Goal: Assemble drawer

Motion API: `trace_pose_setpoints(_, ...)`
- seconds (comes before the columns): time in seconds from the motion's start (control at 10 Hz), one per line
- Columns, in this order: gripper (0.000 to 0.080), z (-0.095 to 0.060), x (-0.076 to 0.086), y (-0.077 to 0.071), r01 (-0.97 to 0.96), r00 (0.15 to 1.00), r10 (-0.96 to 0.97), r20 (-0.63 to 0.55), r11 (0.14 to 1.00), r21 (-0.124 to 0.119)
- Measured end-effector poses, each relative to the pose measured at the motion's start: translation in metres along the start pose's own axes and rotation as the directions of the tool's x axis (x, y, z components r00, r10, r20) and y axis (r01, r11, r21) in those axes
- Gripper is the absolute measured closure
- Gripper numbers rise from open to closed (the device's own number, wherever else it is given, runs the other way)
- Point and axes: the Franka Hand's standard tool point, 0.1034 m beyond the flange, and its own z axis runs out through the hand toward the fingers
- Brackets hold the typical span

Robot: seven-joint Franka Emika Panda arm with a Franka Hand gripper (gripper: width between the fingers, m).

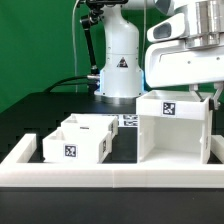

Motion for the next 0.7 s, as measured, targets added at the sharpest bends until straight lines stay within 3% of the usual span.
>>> trace_pose_setpoints(0.2, 0.0755, -0.0038, 0.0144, 0.0057, -0.153, 0.988, 0.153, -0.005, 0.988, 0.019)
trace_pose_setpoints(0.7, 0.0755, -0.0073, 0.0141, -0.0023, -0.409, 0.913, 0.408, 0.014, 0.911, 0.054)
